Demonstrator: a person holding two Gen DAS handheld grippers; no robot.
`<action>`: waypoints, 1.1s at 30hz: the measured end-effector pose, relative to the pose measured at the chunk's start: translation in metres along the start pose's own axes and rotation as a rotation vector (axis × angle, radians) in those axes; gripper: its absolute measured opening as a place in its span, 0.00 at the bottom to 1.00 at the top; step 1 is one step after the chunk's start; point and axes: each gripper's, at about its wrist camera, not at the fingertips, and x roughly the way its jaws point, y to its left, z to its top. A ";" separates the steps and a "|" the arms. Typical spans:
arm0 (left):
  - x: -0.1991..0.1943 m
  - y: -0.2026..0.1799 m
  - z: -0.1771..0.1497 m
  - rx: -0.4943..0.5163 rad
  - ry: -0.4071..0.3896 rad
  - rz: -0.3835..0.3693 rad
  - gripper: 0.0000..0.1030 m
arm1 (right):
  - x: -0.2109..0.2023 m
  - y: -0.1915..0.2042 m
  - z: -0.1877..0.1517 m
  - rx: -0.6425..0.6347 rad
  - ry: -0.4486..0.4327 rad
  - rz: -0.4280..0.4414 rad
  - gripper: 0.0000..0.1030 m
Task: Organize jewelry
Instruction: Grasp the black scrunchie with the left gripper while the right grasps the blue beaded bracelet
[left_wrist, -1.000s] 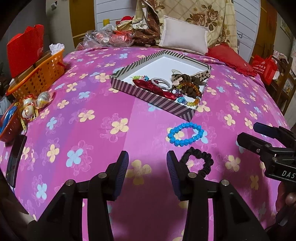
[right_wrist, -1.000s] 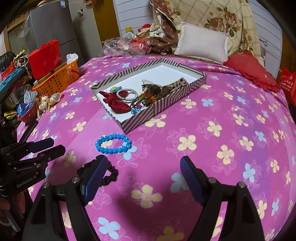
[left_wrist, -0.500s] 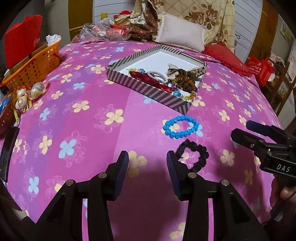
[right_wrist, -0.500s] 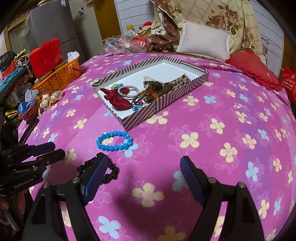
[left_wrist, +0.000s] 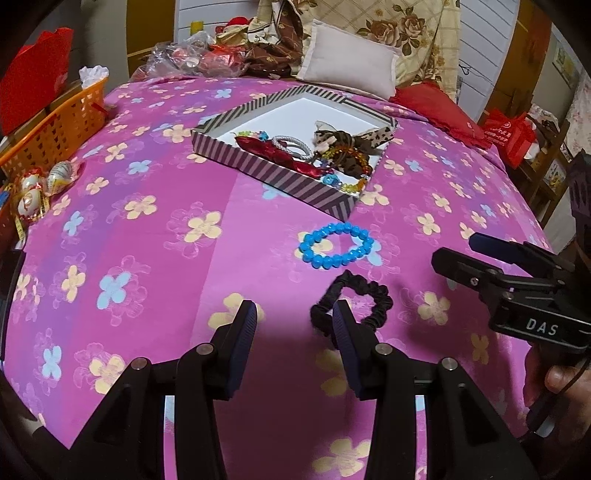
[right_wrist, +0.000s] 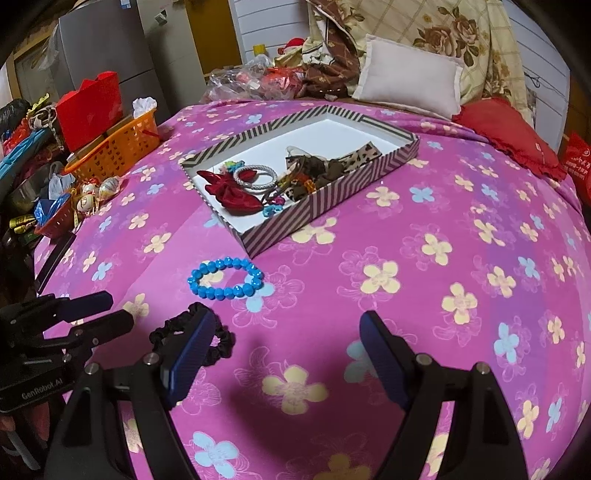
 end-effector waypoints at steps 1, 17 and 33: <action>0.000 -0.001 0.000 0.001 0.002 -0.007 0.33 | 0.000 -0.001 0.000 0.002 0.000 0.000 0.81; 0.022 -0.017 -0.007 0.021 0.056 -0.096 0.34 | 0.001 -0.007 0.002 0.017 0.003 0.015 0.81; 0.040 0.000 -0.008 0.003 0.088 -0.073 0.00 | 0.044 0.009 0.020 -0.048 0.040 0.040 0.60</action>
